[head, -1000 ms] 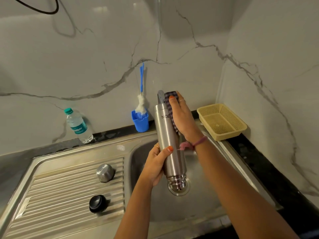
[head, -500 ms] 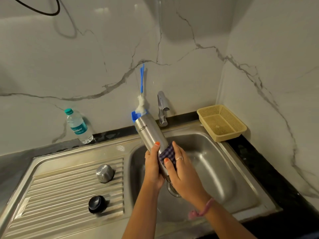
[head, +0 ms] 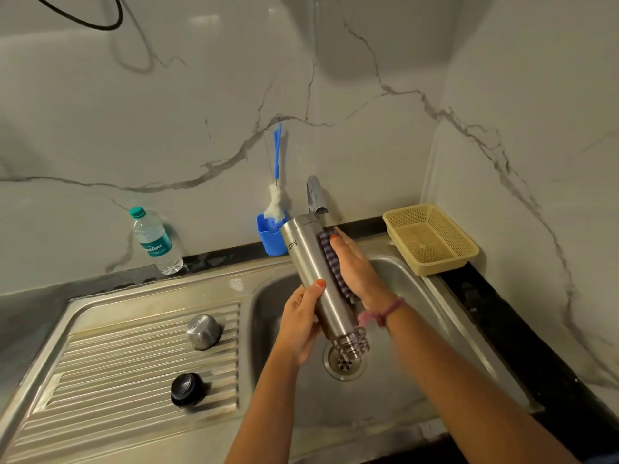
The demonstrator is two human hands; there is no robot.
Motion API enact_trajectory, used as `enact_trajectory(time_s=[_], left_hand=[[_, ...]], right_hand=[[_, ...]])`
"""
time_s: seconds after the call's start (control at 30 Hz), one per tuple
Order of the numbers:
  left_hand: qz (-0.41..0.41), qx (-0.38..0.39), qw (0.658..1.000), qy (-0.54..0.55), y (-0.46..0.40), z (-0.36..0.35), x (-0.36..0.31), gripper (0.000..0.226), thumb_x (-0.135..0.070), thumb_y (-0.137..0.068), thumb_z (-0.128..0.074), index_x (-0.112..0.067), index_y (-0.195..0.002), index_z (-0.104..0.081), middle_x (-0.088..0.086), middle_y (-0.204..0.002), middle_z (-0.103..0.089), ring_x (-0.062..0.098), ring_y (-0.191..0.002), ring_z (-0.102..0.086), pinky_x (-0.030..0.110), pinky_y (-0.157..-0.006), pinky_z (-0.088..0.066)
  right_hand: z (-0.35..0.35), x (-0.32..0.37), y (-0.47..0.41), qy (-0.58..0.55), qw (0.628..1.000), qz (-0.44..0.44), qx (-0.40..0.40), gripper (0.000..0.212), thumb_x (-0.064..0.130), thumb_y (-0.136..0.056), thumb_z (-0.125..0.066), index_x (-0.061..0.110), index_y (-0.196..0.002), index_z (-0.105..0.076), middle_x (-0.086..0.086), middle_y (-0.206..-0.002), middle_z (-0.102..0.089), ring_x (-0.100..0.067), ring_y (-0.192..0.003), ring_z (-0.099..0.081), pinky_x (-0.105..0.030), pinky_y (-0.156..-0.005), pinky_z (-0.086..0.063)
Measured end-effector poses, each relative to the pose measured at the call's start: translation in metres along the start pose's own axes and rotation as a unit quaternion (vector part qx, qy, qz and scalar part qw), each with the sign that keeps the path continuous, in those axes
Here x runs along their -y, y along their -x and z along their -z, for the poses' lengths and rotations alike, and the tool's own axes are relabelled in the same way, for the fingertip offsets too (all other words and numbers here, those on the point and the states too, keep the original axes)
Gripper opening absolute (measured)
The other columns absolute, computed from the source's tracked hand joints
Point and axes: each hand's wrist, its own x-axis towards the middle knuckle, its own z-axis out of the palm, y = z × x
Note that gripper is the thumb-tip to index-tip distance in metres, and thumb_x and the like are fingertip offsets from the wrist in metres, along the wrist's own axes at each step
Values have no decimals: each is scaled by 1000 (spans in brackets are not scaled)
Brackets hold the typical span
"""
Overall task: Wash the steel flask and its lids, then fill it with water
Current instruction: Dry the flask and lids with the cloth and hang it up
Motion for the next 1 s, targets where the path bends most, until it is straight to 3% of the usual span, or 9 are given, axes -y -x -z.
enact_trajectory(time_s=[0.1, 0.2, 0.27, 0.4, 0.53, 0.7, 0.87, 0.93, 1.0], left_hand=[[14, -14, 999, -39, -2, 2, -1, 24, -30, -97, -53, -12, -110, -61, 10, -101, -72, 22, -94, -69, 40, -83, -58], [31, -15, 999, -29, -1, 5, -1, 24, -30, -100, -48, -13, -111, -61, 15, -108, -70, 32, -106, -65, 52, -98, -52], [28, -13, 999, -41, 0, 8, -2, 23, -30, -100, -47, -15, -111, -60, 13, -104, -70, 30, -101, -65, 52, -98, -52], [-19, -49, 996, -78, -3, 7, 3, 22, -28, -99, -50, -11, -109, -61, 13, -98, -71, 24, -88, -69, 42, -86, -58], [-58, -120, 988, -77, -9, -3, 10, 16, -23, -97, -56, -10, -105, -61, 15, -93, -72, 26, -82, -70, 40, -75, -60], [-96, -188, 976, -52, -16, -18, 21, 16, -20, -94, -61, -11, -108, -62, 20, -97, -71, 29, -80, -69, 41, -71, -59], [-124, -231, 965, -19, -20, -30, 28, 12, -21, -94, -61, -20, -106, -59, 11, -98, -69, 27, -85, -70, 39, -74, -59], [-128, -245, 961, -2, -19, -37, 31, 13, -19, -95, -60, -18, -108, -58, 9, -98, -68, 22, -83, -69, 34, -72, -58], [-130, -256, 958, 21, -19, -42, 33, 15, -17, -96, -58, -13, -110, -58, 10, -97, -68, 20, -81, -68, 31, -69, -56]], right_hand=[[-2, 13, -12, 20, 1000, 9, 1, 44, 38, -104, -29, 22, -144, -36, 3, -121, -53, 1, -92, -52, -14, -81, -40], [-5, 19, -20, 39, 999, 8, -1, 50, 41, -103, -29, 22, -149, -28, -3, -138, -47, -8, -108, -46, -23, -92, -34], [-4, 19, -24, 27, 1000, 0, -3, 52, 43, -102, -29, 21, -149, -27, -5, -138, -47, -11, -110, -49, -24, -92, -36], [-2, 4, -25, -29, 997, -78, -3, 54, 53, -99, -30, 17, -136, -45, -5, -112, -59, -13, -91, -58, -27, -80, -47], [-2, -23, -7, -47, 992, -116, 8, 51, 58, -97, -32, 14, -98, -57, 3, -67, -53, -5, -48, -52, -15, -45, -42], [-2, -54, 14, -78, 992, -99, 19, 44, 51, -99, -34, 20, -124, -51, -8, -102, -67, -16, -82, -70, -25, -64, -53], [2, -79, 39, -60, 991, -119, -6, 44, 52, -99, -33, 22, -119, -57, -5, -101, -70, -15, -85, -71, -21, -65, -55], [7, -83, 42, -55, 990, -128, -38, 41, 52, -99, -34, 25, -114, -60, 2, -98, -69, -8, -83, -68, -13, -60, -50], [11, -85, 43, -52, 989, -129, -56, 44, 57, -96, -35, 27, -110, -63, 5, -97, -69, -6, -85, -67, -17, -66, -52]])
